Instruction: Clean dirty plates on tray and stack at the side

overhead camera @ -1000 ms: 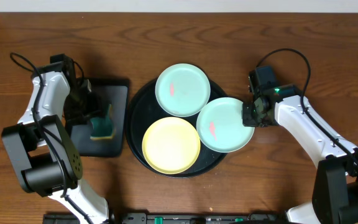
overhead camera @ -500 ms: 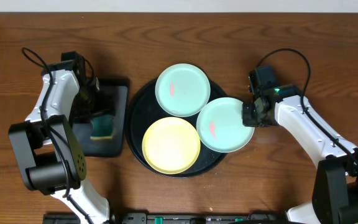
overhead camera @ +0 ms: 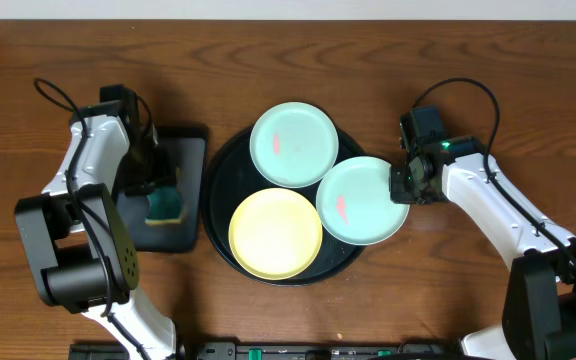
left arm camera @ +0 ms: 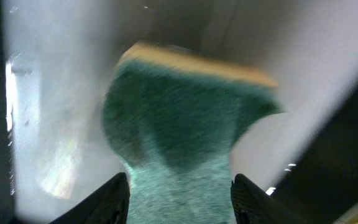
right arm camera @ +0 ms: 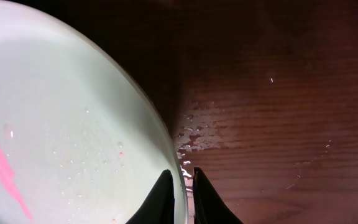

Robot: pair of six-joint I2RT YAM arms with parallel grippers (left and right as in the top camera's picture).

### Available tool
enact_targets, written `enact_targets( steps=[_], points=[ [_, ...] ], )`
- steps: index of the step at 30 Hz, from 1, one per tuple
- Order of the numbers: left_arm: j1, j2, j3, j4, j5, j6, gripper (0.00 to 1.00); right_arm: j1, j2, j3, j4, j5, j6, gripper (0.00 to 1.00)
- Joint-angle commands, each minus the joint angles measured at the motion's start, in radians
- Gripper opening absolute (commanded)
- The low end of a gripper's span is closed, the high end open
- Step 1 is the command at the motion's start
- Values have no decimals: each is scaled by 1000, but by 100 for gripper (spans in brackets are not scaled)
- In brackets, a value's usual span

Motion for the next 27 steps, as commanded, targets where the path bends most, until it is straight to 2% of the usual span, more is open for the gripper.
enact_targets(
  steps=[1,11,12,19,24,27],
  points=[
    [1,5,-12,2,-84,-33,56,-2,-6,-6,1,10,5,10],
    [-23,-17,-39,35,-92,-44,58,10,-6,-6,1,10,5,10],
    [-23,-42,-39,39,-92,-45,61,12,-6,-6,1,10,5,10],
    [-29,-251,-64,35,-91,-82,64,15,-6,-6,2,6,5,11],
    [-29,-274,-202,158,-90,-103,65,22,-6,-6,7,7,5,14],
    [-29,-256,-266,231,-89,-100,65,22,-6,-6,9,7,5,20]
  ],
)
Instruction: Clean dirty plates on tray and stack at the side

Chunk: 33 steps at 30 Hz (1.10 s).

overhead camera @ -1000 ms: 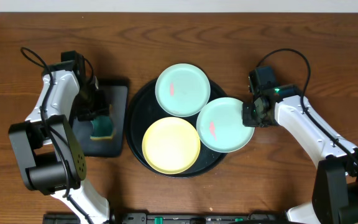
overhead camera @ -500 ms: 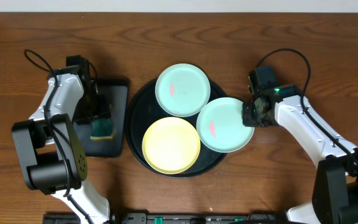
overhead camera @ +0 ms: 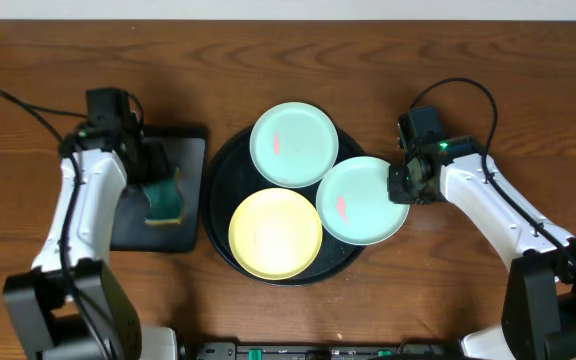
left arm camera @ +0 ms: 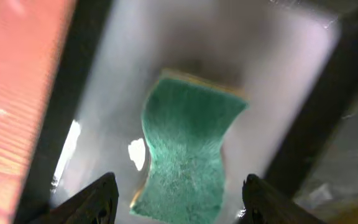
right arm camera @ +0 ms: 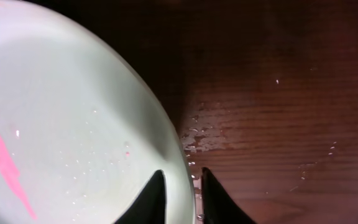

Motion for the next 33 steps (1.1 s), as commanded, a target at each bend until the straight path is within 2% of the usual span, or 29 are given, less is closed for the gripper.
enact_targets(
  steps=[1,13,23,28,33],
  points=[
    [-5,43,-95,58,-3,-18,65,10,-6,-5,4,8,5,20],
    [-6,103,-114,124,-2,-13,65,11,-6,-6,5,7,5,21],
    [-6,185,-114,122,-2,-13,64,11,-6,-6,3,7,5,21],
    [-6,195,-113,132,-2,-8,41,11,-6,-6,3,7,5,21],
    [-5,191,-99,137,-2,17,30,11,-6,-6,2,7,5,20]
  ],
)
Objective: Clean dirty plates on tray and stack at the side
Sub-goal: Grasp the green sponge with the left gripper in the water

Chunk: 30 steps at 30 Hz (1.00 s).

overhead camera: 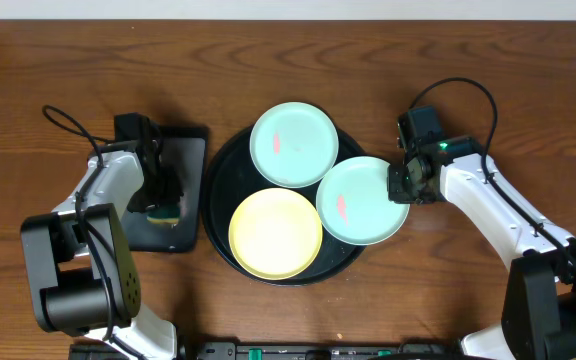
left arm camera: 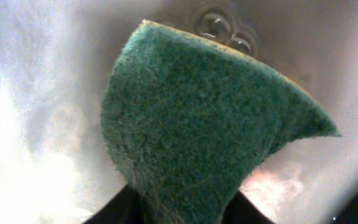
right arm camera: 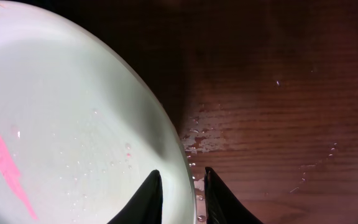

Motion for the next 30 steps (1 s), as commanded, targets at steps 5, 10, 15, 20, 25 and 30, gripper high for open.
enact_targets(
  steps=[5,10,15,20,25,30],
  points=[
    [1,-34,26,-1,-11,19,53,11,-6,-6,-4,7,4,21],
    [1,-39,26,-1,-13,18,54,11,-6,-6,-4,7,4,21],
    [1,-40,28,-2,-13,18,54,11,-6,-6,-4,7,4,22],
    [1,-60,32,-9,-13,18,58,11,-6,-6,-4,7,4,22],
    [1,-108,32,-13,-13,18,60,11,-6,-6,-4,7,4,22],
    [1,-154,32,-21,-13,18,64,11,-6,-6,-4,7,4,23]
  ],
)
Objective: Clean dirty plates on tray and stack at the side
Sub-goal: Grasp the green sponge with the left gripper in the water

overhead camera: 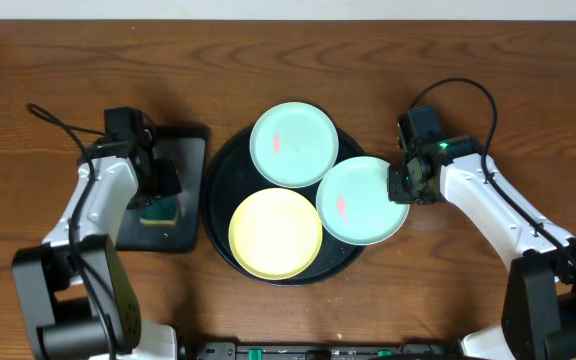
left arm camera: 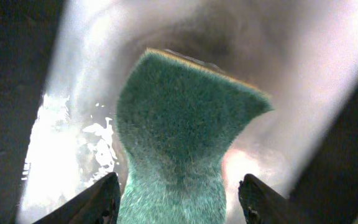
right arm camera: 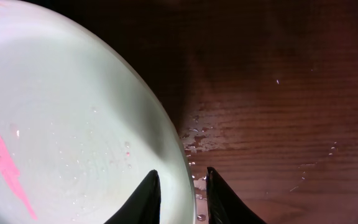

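A green sponge [left arm camera: 185,143] lies on the wet black sponge tray [overhead camera: 183,150] at the left. My left gripper [left arm camera: 179,202] is open astride it, fingers a little off its sides; overhead it [overhead camera: 156,185] stands just above the sponge [overhead camera: 160,208]. The mint plate [right arm camera: 61,124] with a pink smear [right arm camera: 8,168] rests on the right edge of the round black tray [overhead camera: 218,180]. My right gripper [right arm camera: 180,199] has its jaws slightly apart astride that plate's rim, one finger over the plate and one over the wood.
A second mint plate [overhead camera: 294,143] with a pink mark sits at the back of the round tray. A yellow plate [overhead camera: 276,233] sits at its front. Water drops lie on the wooden table [right arm camera: 278,124] beside the right gripper.
My left gripper was pressed close onto the sponge; now it sits farther back with its fingers spread wider around it. The right gripper's jaws have parted a touch more. No plate has moved.
First my left gripper was close around the sponge and my right pinched the mint plate's rim. Then the left was open high above the sponge, then down tight on it, and now is backed off and open. The right jaws have widened at each moment.
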Robot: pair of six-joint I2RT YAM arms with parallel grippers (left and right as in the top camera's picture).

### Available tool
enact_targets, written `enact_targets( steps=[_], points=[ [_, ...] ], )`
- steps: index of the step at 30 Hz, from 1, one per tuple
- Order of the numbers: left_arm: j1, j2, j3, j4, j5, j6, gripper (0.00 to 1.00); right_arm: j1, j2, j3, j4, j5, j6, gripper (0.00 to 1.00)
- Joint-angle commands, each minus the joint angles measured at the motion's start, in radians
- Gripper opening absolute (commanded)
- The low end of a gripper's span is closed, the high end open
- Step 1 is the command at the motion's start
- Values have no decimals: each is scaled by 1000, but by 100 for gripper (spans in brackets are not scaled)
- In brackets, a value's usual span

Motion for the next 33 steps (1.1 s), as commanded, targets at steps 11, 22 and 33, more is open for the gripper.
enact_targets(
  steps=[11,22,33],
  points=[
    [0,34,1,1,-6,8,64,11,-6,-6,0,7,4,23],
    [0,76,1,8,-6,8,44,11,-6,-6,0,7,4,23],
    [0,84,-34,41,-6,9,51,11,-6,-6,1,7,4,22]
  ],
)
